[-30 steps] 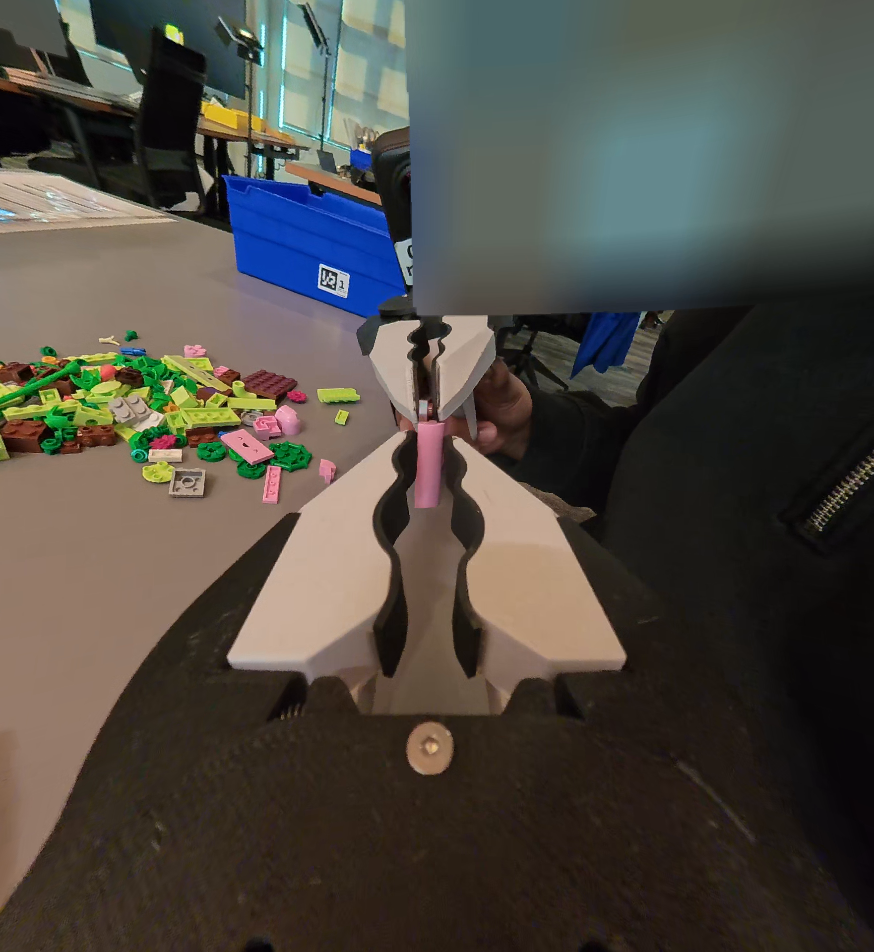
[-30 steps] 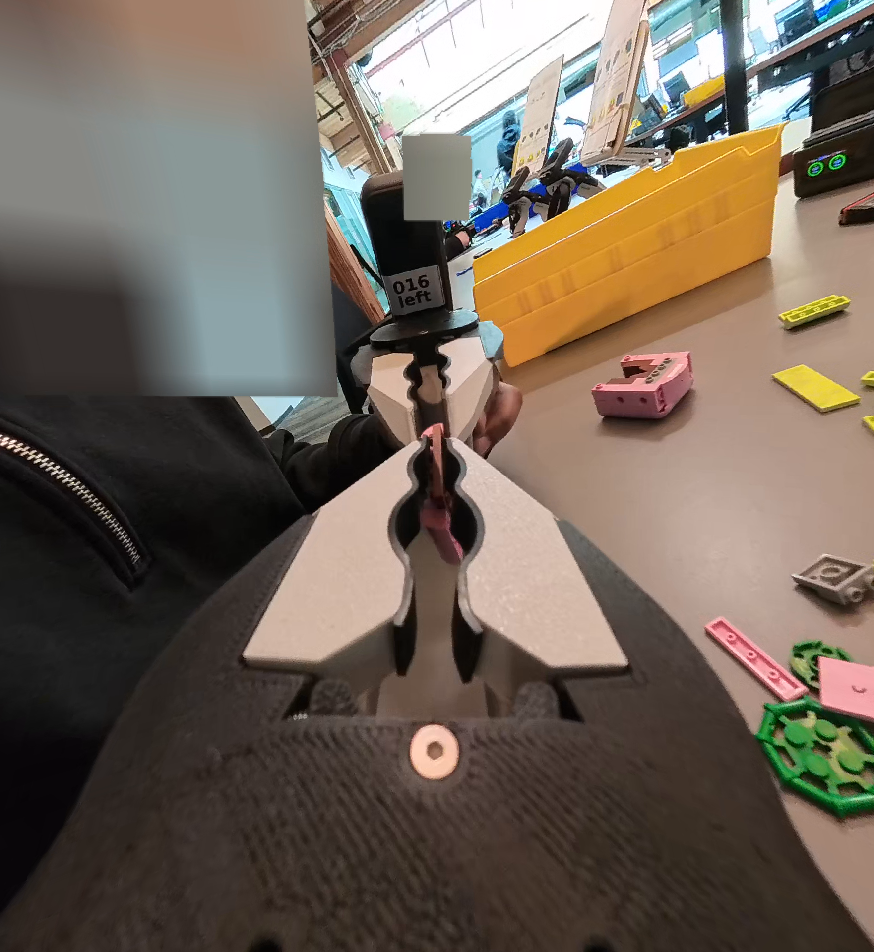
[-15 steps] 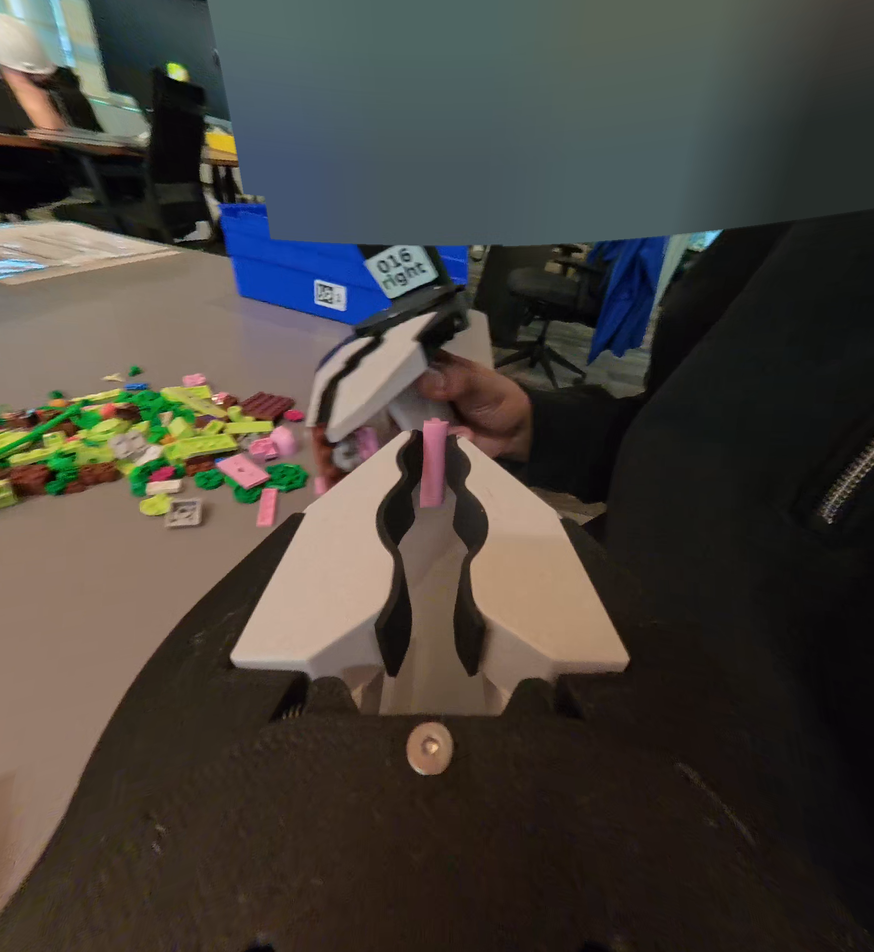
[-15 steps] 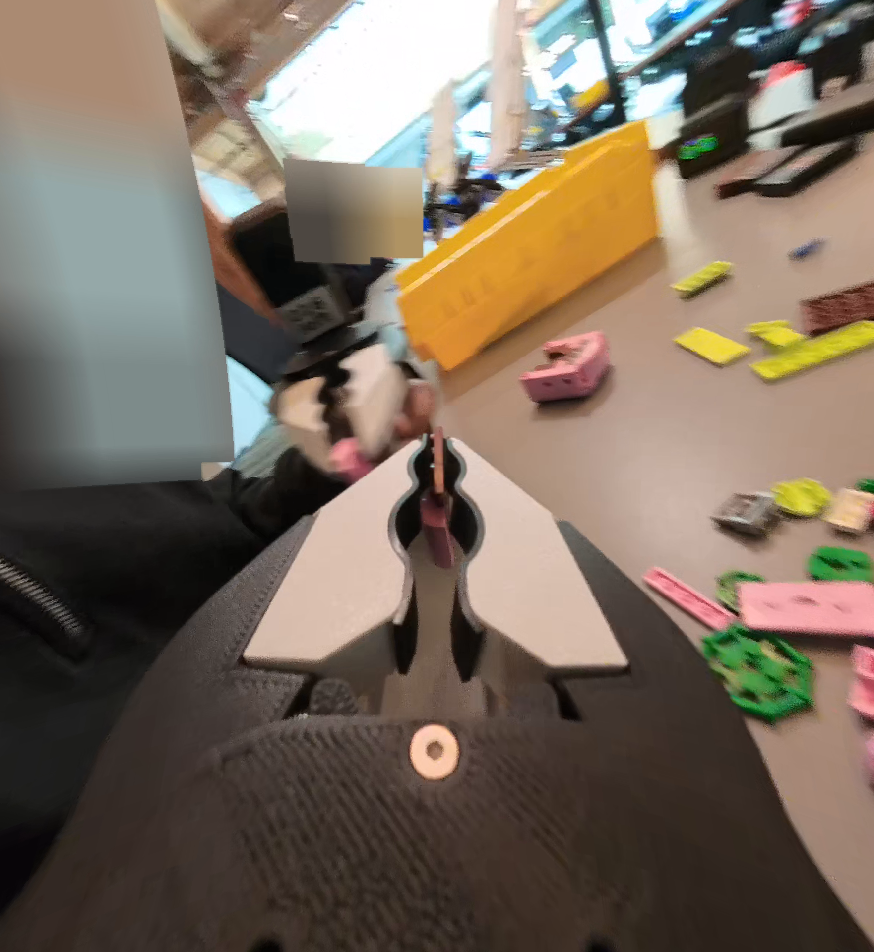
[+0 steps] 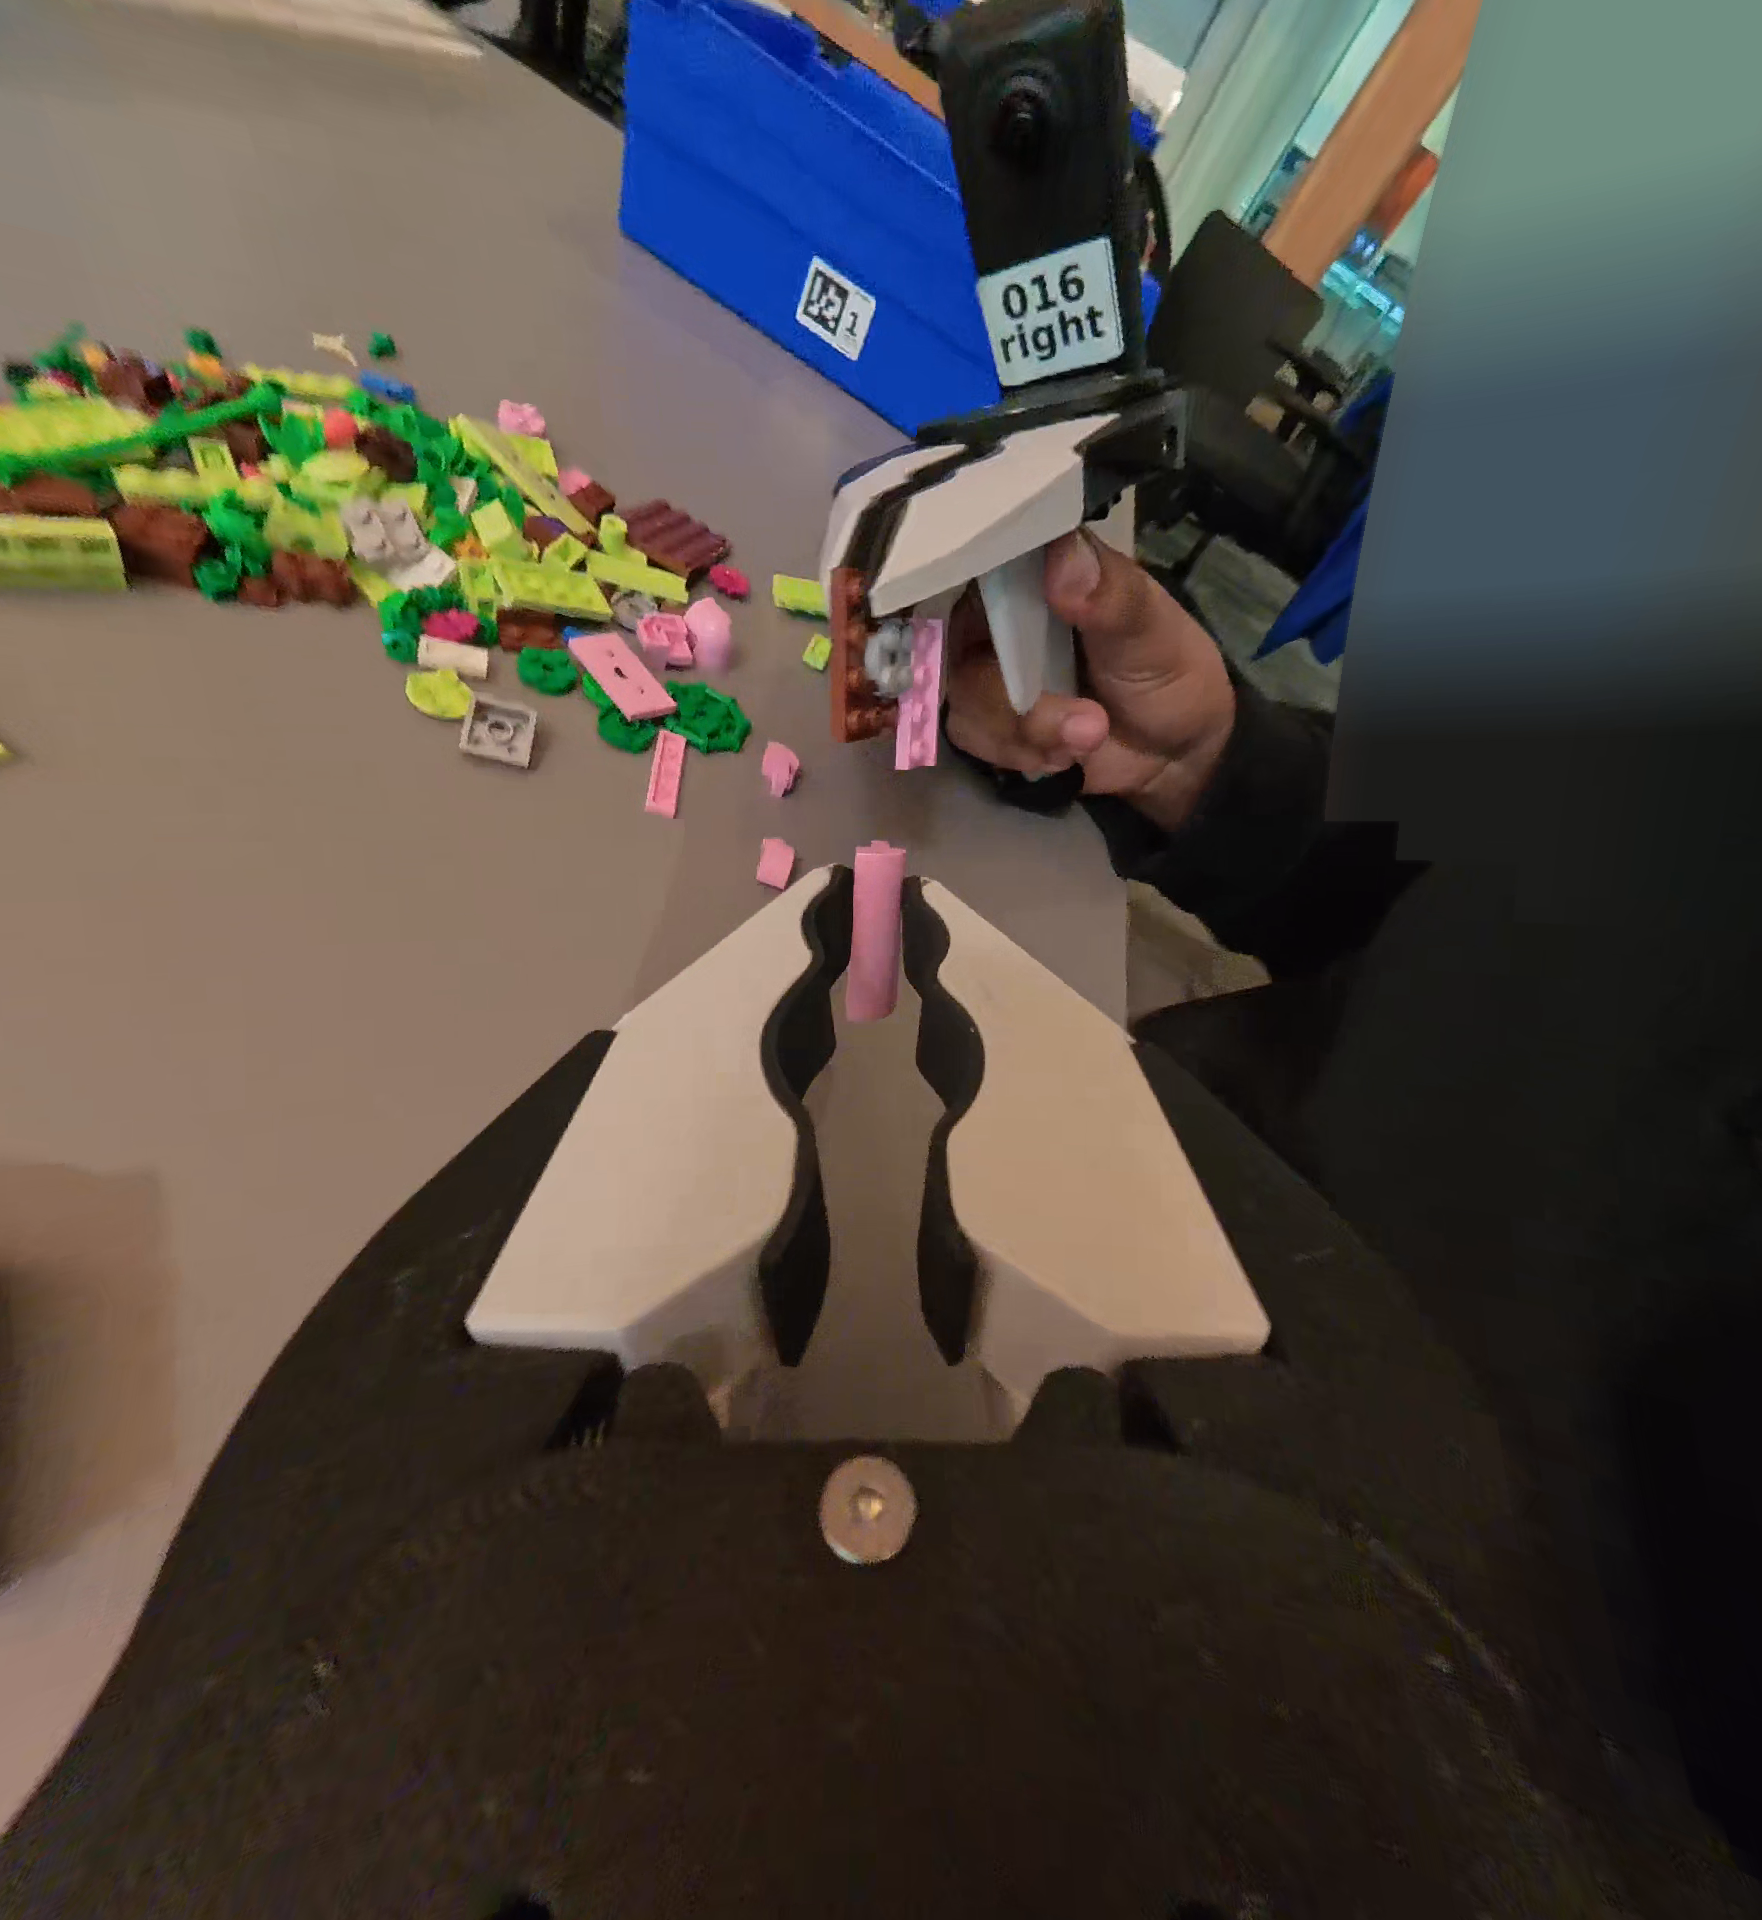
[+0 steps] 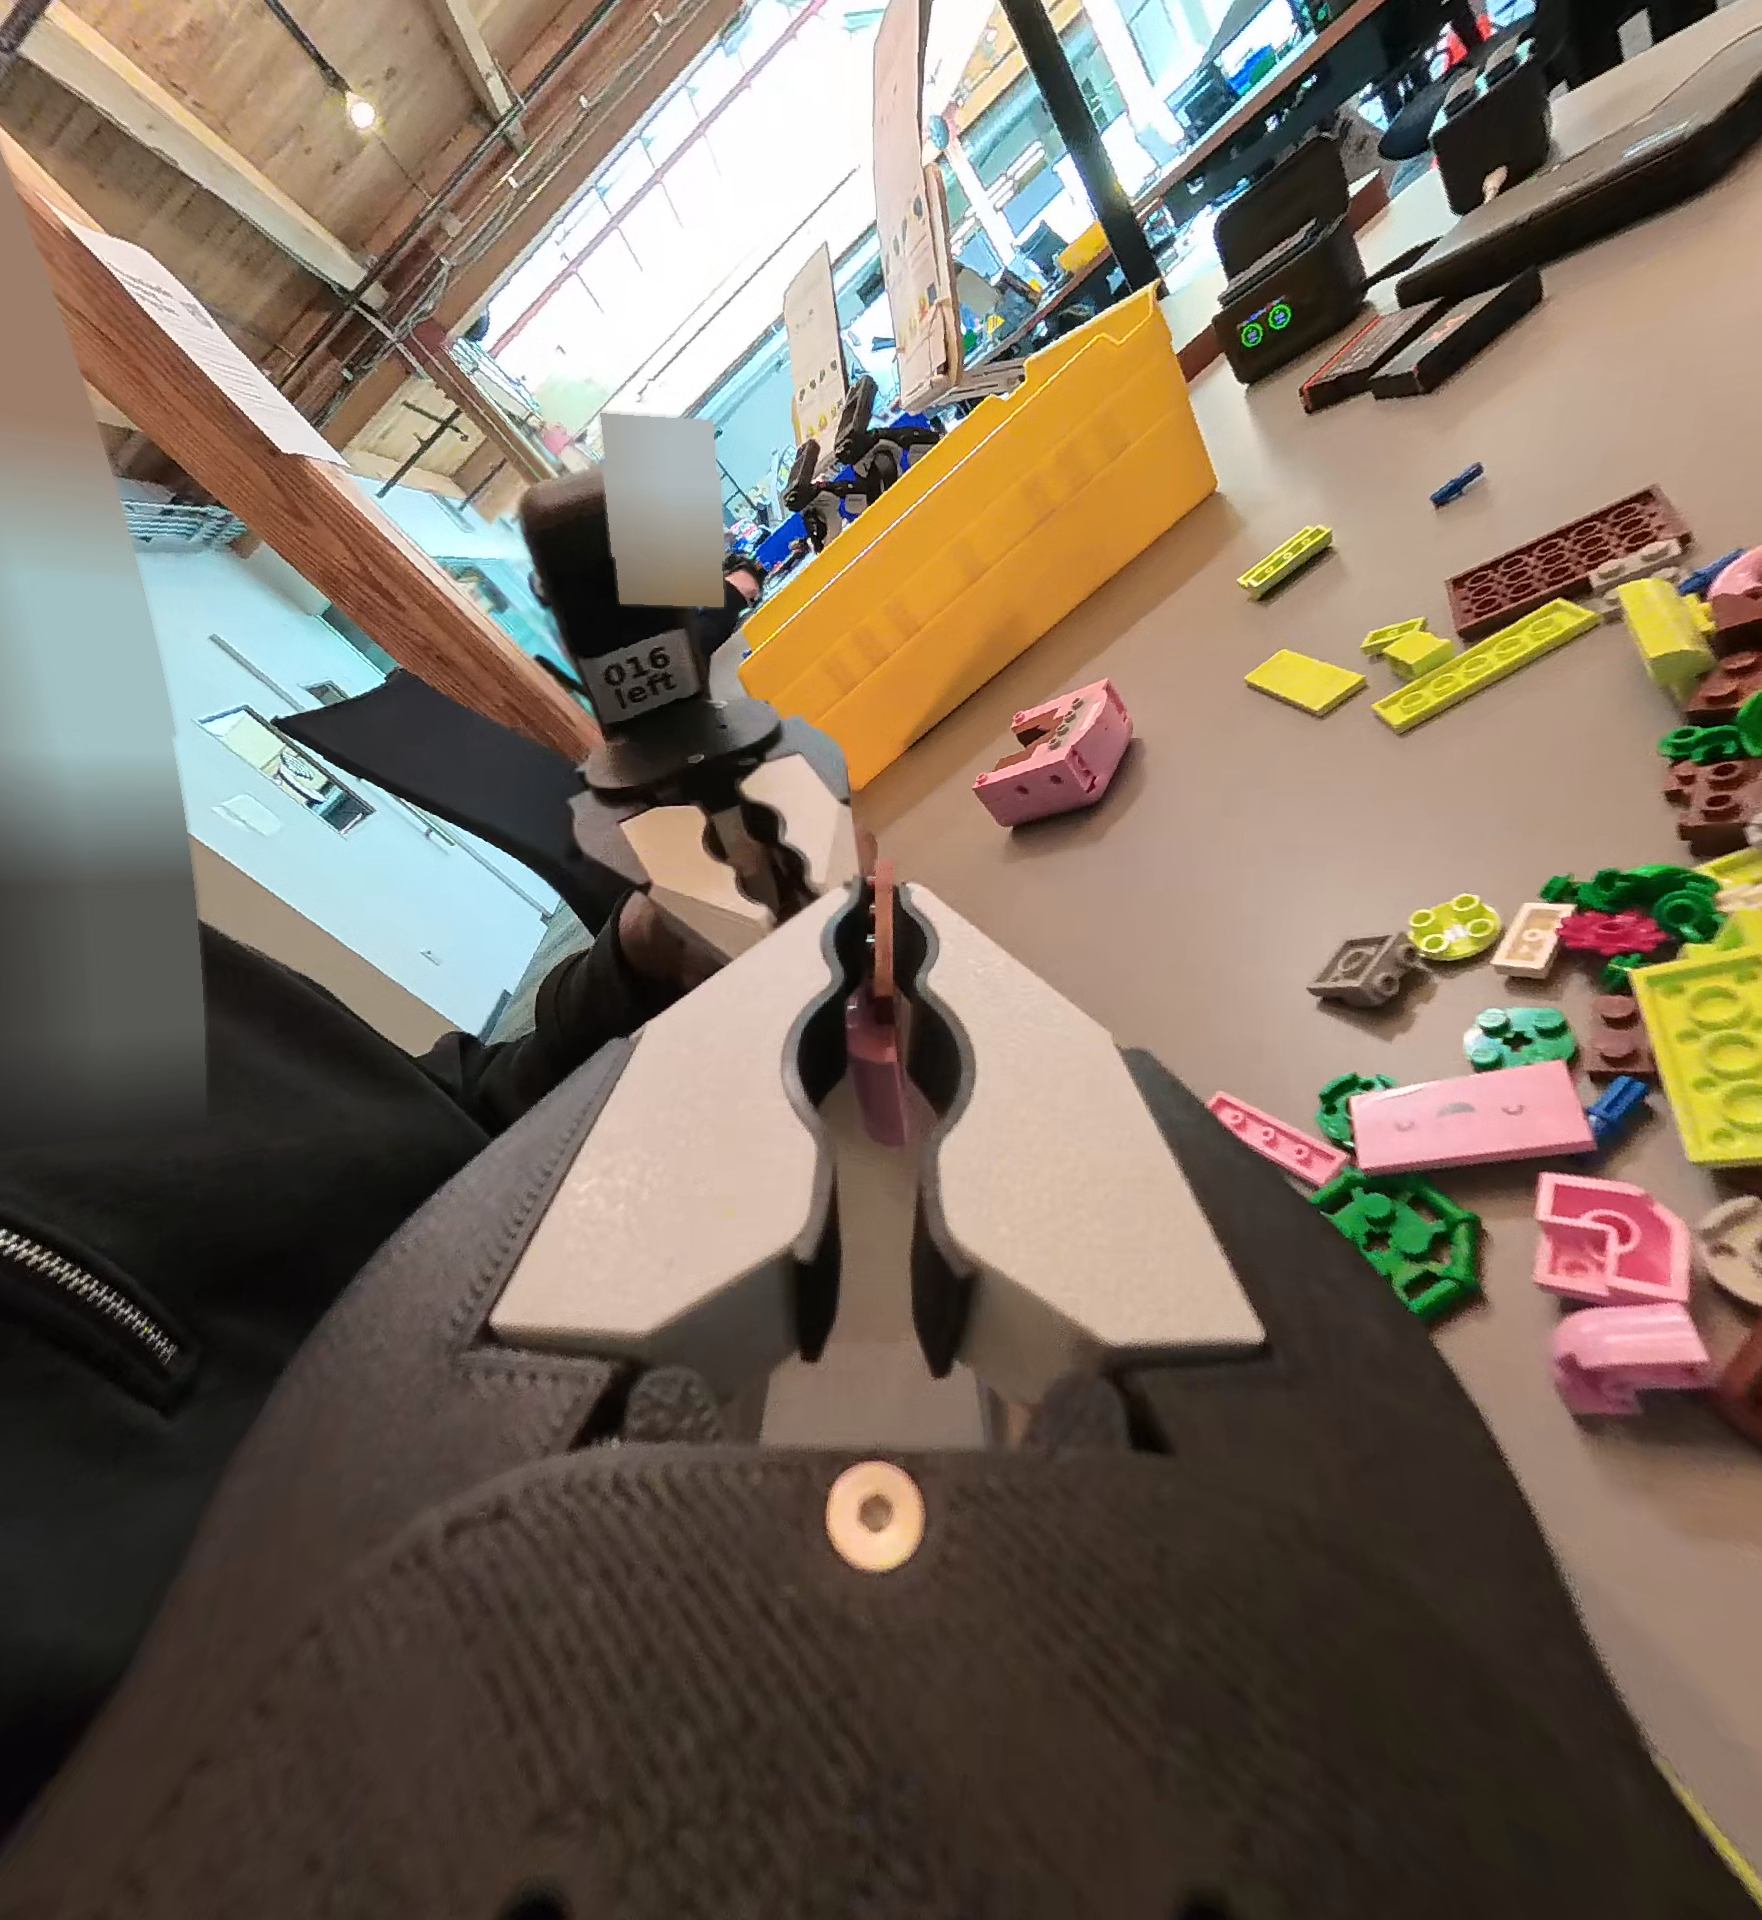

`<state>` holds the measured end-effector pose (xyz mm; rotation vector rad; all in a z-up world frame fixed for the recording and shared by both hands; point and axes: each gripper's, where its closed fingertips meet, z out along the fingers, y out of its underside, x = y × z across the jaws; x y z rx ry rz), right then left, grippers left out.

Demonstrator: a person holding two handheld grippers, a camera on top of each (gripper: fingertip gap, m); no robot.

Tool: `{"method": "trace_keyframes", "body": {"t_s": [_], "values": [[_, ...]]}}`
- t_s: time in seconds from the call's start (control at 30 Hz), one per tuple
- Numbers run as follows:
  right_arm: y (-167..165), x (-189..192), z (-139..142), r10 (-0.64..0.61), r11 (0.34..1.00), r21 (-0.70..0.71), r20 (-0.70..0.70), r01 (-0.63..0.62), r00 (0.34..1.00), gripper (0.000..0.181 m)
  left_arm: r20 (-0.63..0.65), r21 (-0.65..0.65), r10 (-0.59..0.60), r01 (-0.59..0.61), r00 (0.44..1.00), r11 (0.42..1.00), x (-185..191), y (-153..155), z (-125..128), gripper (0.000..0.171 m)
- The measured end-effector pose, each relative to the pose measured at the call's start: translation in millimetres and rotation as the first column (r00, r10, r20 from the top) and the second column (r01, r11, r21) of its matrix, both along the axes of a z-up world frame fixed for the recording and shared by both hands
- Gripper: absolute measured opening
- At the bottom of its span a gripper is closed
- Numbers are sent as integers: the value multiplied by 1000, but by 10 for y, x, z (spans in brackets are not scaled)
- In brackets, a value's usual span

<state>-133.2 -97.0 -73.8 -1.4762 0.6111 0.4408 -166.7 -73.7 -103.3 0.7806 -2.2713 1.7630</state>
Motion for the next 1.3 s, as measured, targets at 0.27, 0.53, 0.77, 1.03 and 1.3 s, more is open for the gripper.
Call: {"method": "trace_keyframes", "body": {"t_s": [0.27,0.53,0.77,1.03,1.3], "values": [[15,-18,-9,7,1000,-9,1,-7,1000,1,-195,2,50,-50,980,999,91,79,-151,6],[80,-88,-128,40,995,-85,-33,-43,999,0,-246,-9,76,-80,966,997,135,122,-176,6],[240,-362,-635,138,894,-419,-84,-160,987,1,-196,-141,130,-159,972,977,277,243,30,6],[226,-188,-420,57,925,-380,136,-2,989,26,7,-241,151,-145,989,960,242,201,300,7],[255,-247,-58,23,976,-209,357,56,934,17,127,-293,113,-71,986,953,100,83,455,6]]}}
